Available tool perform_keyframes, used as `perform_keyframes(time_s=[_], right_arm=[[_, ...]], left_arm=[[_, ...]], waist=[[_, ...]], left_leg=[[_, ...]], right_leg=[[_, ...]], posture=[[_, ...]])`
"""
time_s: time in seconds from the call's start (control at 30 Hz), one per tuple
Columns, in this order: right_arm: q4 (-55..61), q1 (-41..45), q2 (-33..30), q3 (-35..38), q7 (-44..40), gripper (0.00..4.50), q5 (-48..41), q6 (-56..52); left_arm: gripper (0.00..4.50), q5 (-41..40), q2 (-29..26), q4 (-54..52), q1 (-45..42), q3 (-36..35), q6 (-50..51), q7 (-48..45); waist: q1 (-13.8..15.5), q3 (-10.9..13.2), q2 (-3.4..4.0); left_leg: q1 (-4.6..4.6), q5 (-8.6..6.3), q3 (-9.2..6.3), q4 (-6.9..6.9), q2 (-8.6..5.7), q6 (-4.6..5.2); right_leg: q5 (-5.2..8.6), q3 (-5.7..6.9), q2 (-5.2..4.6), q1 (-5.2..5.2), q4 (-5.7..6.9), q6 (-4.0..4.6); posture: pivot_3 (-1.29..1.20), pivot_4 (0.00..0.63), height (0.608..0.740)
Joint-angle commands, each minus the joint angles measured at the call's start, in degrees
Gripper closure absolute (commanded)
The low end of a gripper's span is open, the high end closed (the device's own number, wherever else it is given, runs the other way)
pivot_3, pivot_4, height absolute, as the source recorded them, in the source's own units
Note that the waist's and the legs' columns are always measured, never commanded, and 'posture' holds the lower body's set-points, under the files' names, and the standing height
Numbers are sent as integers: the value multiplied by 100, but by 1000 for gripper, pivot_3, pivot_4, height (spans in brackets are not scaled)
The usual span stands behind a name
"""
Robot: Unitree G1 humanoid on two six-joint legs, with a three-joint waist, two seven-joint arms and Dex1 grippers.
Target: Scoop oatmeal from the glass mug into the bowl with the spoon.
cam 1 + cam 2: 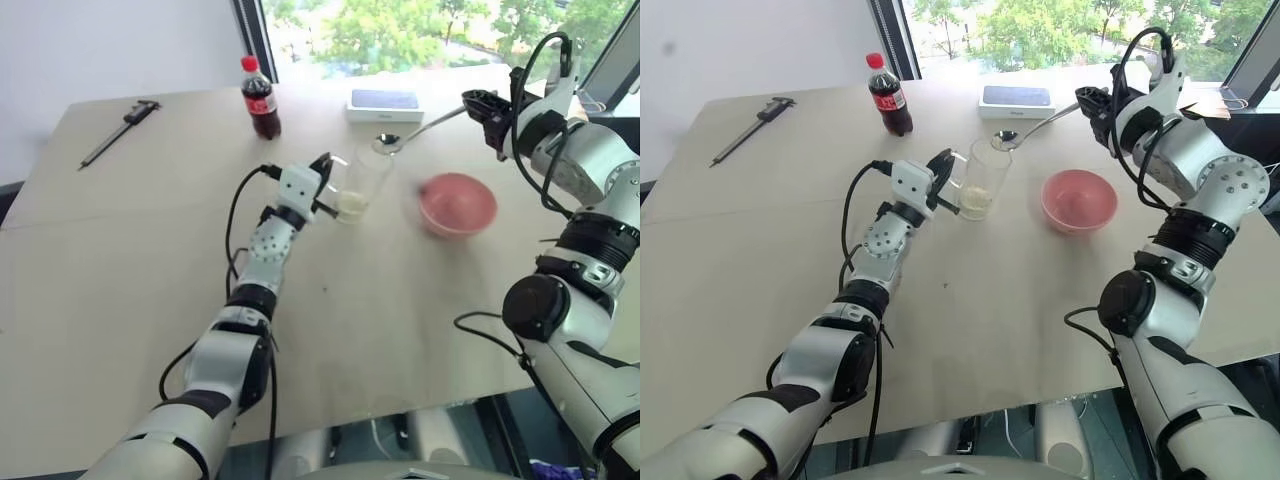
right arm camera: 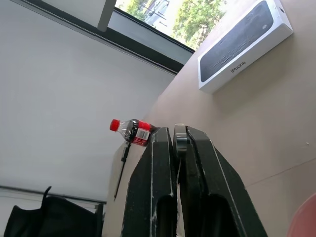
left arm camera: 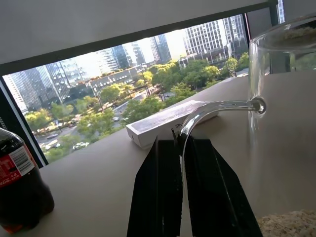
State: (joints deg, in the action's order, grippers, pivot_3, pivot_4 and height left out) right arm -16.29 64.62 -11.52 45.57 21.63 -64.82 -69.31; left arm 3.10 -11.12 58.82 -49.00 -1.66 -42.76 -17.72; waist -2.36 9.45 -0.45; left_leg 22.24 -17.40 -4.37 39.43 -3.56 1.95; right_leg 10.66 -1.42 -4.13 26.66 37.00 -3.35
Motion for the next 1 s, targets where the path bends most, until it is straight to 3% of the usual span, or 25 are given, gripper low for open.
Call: perform_keyframes(time_s=[0.03,0.37,0.67,0.87,1.0], right_arm=[[268,-9,13,156,379,4500,-622,84],[535,-439,-108,119,1232,4500,-1828,539],[481,-1123,-904,112,1465,4500,-2481,974],[455,-1688,-1497,-80,1262,4500,-2529,1024],[748,-1938,-2118,-805,272,4500,-1749,799]], left_arm=[[4447,-78,15,-37,-216,-54,-258,65],[4447,-102,-38,84,-193,-114,-333,135],[4447,-207,-173,-36,-57,-206,-323,80],[4447,-418,-238,-400,163,-231,-187,-132],[4447,-628,-267,-821,410,-270,45,-320]], waist=[[-1,0,0],[-1,0,0],[13,-1,-2],[0,-1,-2],[2,-2,-2]], left_leg=[[0,0,0,0,0,0],[4,1,0,0,1,2],[8,3,0,0,1,6],[10,4,9,1,3,12],[1,4,26,1,7,15]], right_leg=[[0,1,0,0,3,0],[0,1,1,0,7,0],[-1,4,0,-1,5,-1],[-1,-3,-1,-1,2,-2],[-2,-16,1,-1,-6,-3]], posture=[[0,150,740],[0,150,740],[0,150,740],[0,150,740],[0,150,740]])
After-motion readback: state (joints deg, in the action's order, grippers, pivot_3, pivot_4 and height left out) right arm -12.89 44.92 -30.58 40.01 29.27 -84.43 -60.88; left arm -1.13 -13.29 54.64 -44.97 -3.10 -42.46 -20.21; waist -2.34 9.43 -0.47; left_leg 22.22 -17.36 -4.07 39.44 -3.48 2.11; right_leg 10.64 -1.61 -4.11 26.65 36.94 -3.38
